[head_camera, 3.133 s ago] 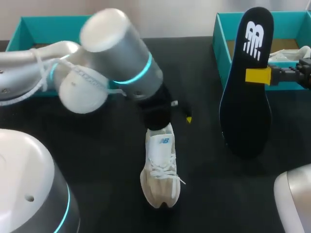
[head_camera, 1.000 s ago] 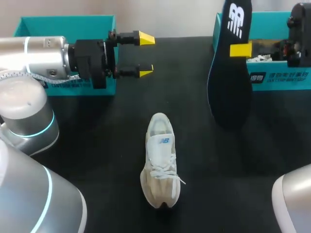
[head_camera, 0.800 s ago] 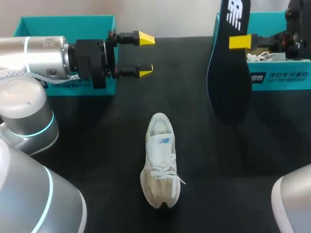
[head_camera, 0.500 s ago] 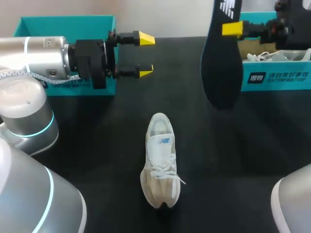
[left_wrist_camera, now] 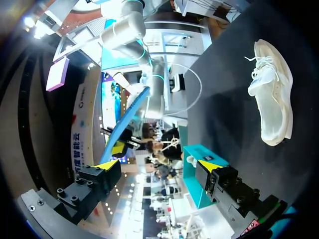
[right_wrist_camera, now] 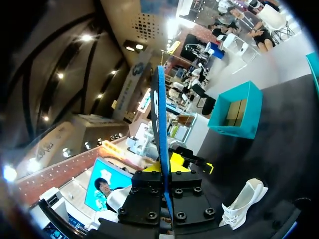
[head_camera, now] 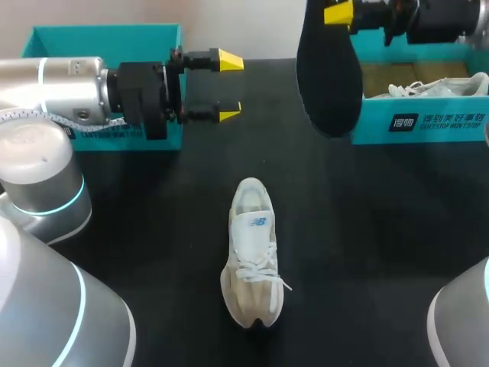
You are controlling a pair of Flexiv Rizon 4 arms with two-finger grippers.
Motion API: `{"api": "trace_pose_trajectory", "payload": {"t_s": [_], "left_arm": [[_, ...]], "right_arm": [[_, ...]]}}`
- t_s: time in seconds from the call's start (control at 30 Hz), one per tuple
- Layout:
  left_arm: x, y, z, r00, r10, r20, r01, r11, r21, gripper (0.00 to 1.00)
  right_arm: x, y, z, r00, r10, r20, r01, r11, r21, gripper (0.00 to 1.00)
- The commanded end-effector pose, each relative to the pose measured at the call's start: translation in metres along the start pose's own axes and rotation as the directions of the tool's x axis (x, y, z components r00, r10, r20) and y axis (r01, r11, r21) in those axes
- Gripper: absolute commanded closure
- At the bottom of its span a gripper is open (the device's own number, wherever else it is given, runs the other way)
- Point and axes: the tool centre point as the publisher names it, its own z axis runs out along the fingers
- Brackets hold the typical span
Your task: Take the shoe out of the shoebox, open the shoe tongue, remove and reinsert the insole, then place the shoe into the shoebox
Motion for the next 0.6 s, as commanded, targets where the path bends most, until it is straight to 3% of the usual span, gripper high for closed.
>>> {"api": "trace_pose_trajectory", "payload": {"t_s": [0.03, 0.1, 0.37, 0.6], "left_arm": [[0.001, 0.0, 0.001, 1.0, 0.001, 0.001, -0.001, 1.0, -0.001, 0.0], [0.001, 0.0, 0.001, 1.0, 0.001, 0.001, -0.001, 1.0, -0.001, 0.0], [0.001, 0.0, 0.001, 1.0, 0.001, 0.001, -0.001, 1.0, -0.001, 0.0], [0.001, 0.0, 0.001, 1.0, 0.001, 0.001, -0.001, 1.0, -0.001, 0.0]], "right_arm": [[-0.001, 0.015, 0.003, 1.0, 0.001, 0.001, -0.002, 0.982, 0.188, 1.0], [-0.001, 0.015, 0.003, 1.0, 0.001, 0.001, -0.002, 0.982, 0.188, 1.0], [-0.038, 0.019, 0.028, 0.986, 0.169, 0.004, -0.167, 0.966, 0.2, 1.0], [-0.046, 0.019, 0.04, 0.973, 0.228, 0.025, -0.23, 0.964, 0.133, 1.0]]}}
